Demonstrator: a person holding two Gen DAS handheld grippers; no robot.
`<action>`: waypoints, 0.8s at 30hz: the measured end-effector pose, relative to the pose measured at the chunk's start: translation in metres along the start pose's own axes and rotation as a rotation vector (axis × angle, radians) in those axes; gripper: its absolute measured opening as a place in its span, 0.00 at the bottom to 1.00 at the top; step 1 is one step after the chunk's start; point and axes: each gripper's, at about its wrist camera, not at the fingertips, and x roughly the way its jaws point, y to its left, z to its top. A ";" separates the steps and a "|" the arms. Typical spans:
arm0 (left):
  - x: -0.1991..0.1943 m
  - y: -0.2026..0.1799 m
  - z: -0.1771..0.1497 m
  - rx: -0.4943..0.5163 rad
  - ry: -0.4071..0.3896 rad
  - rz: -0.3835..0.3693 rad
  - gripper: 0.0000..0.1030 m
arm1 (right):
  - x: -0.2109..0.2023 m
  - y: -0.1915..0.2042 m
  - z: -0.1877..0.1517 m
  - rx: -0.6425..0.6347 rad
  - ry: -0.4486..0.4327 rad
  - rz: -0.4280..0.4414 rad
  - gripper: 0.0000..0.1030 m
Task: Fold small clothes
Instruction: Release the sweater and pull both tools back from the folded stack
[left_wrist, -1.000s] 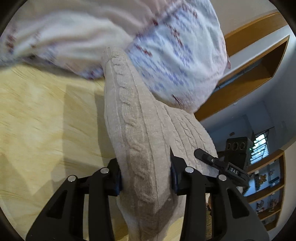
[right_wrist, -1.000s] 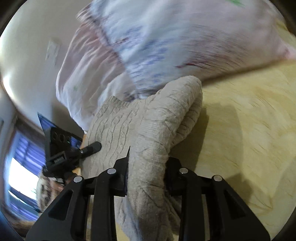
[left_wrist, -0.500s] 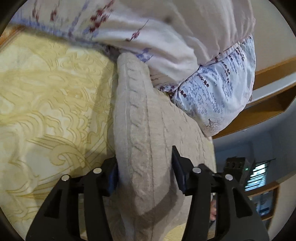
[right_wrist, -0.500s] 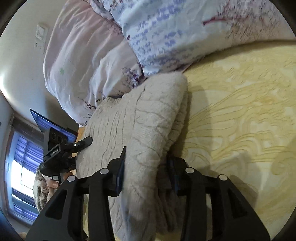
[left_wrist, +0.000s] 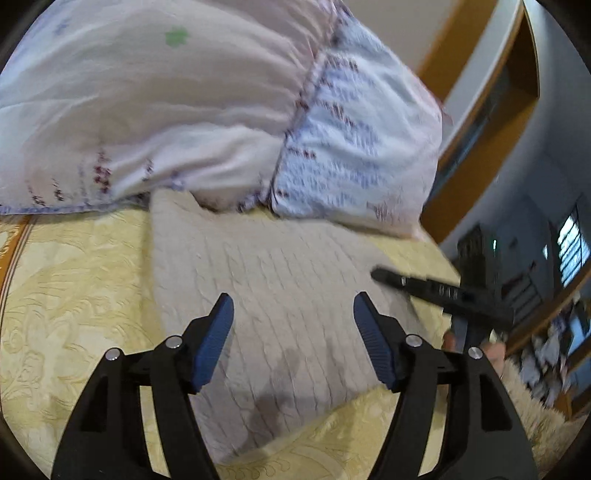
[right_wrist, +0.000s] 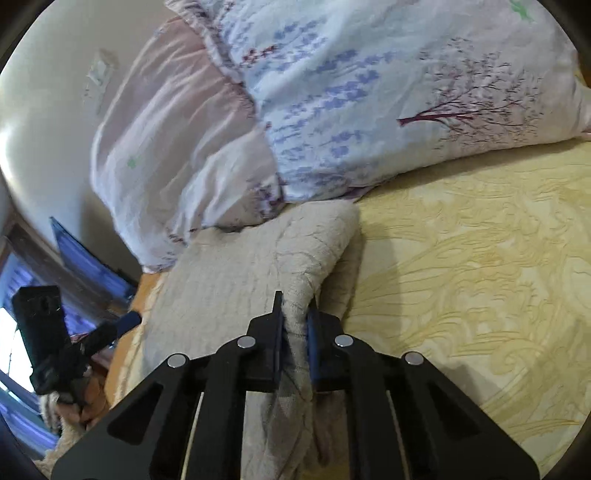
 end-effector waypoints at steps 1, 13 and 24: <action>0.006 -0.001 -0.002 0.008 0.015 0.014 0.65 | 0.004 -0.003 -0.001 0.006 0.012 -0.023 0.10; 0.034 -0.003 -0.013 0.061 0.056 0.120 0.70 | -0.034 0.049 -0.023 -0.229 -0.109 -0.163 0.29; 0.004 -0.020 -0.023 0.071 -0.033 0.157 0.77 | -0.012 0.070 -0.054 -0.347 -0.024 -0.269 0.33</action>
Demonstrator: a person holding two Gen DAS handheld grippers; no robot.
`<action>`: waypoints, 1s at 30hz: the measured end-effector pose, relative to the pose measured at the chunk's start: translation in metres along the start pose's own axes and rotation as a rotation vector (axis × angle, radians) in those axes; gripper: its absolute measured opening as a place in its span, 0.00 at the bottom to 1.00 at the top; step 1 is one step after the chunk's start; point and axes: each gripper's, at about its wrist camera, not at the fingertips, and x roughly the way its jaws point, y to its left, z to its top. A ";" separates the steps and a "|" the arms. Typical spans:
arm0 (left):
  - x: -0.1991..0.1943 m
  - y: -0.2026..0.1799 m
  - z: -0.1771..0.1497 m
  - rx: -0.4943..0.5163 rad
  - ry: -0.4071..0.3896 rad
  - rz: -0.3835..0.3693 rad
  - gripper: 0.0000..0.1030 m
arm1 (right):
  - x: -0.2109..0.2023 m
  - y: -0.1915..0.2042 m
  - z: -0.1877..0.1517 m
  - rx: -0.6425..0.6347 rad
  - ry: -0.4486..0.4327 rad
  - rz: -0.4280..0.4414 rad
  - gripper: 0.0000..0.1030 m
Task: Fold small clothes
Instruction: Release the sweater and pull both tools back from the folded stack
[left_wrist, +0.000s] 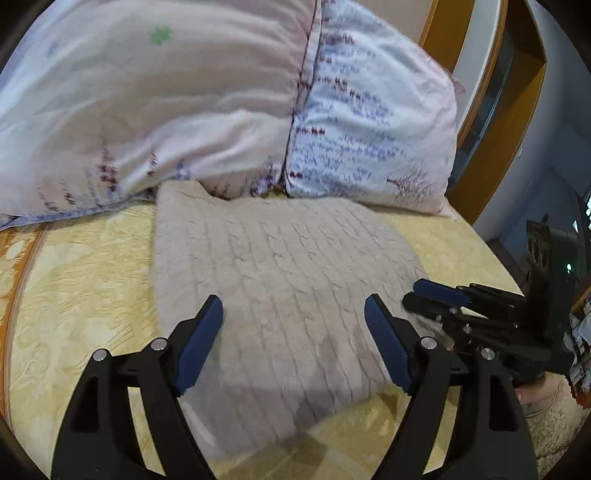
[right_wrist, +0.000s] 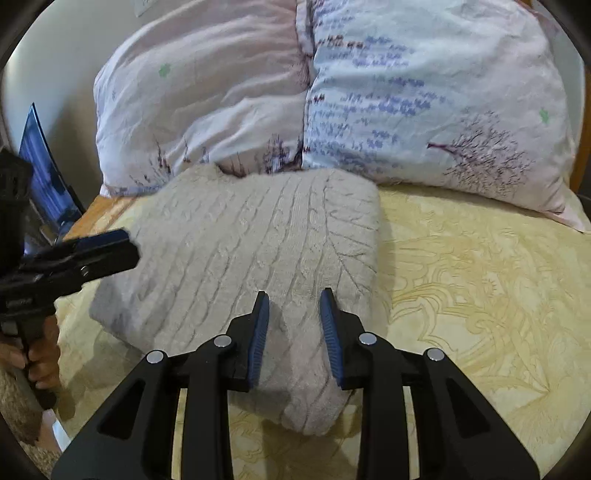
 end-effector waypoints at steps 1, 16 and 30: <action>-0.007 0.001 -0.004 -0.002 -0.010 0.018 0.78 | -0.003 0.001 -0.001 0.003 -0.015 -0.004 0.46; -0.036 0.022 -0.070 -0.100 0.061 0.237 0.97 | -0.042 0.004 -0.042 0.069 -0.095 -0.148 0.98; -0.010 0.000 -0.088 -0.034 0.180 0.326 0.98 | -0.008 0.025 -0.063 0.069 0.090 -0.206 0.99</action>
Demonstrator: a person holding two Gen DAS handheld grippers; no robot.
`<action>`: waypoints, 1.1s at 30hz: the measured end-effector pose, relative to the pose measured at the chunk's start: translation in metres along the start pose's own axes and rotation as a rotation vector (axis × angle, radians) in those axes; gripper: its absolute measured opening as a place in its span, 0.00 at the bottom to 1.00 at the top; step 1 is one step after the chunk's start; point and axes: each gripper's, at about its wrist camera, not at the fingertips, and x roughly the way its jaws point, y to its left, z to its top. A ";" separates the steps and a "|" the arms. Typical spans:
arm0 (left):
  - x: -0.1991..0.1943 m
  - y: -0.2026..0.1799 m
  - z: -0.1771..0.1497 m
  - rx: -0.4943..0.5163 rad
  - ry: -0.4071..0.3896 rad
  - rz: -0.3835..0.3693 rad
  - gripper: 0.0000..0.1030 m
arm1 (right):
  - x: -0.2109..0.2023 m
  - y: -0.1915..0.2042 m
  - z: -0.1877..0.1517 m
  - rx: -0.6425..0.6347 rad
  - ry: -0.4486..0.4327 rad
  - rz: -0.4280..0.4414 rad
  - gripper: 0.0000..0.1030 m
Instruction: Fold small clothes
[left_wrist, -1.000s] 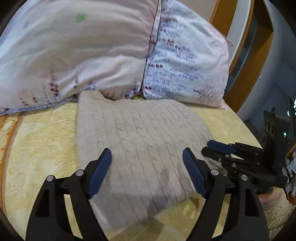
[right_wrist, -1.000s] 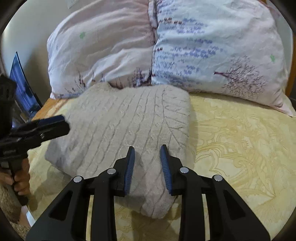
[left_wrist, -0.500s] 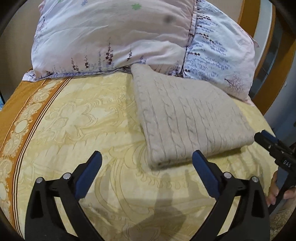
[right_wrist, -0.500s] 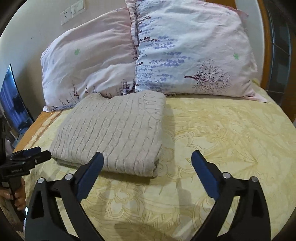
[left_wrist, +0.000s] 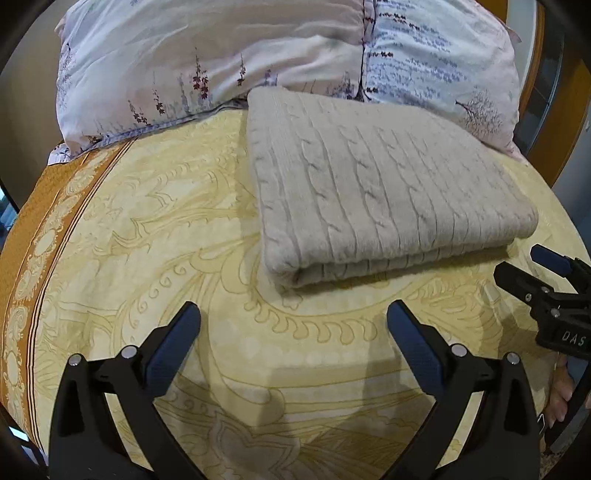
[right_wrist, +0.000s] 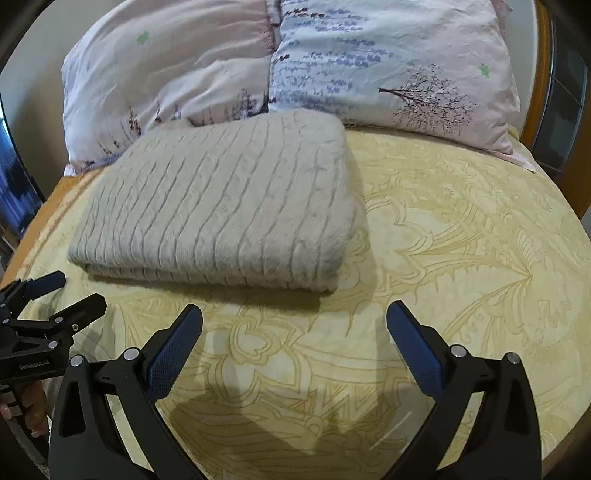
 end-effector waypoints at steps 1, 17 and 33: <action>0.001 -0.001 0.000 0.002 0.002 0.003 0.98 | 0.001 0.001 -0.001 -0.005 0.005 -0.007 0.99; 0.006 -0.003 0.000 0.025 0.000 0.023 0.98 | 0.007 0.002 -0.007 -0.023 0.026 -0.052 0.99; 0.007 -0.003 0.001 0.021 -0.002 0.026 0.98 | 0.007 0.002 -0.006 -0.022 0.023 -0.053 0.99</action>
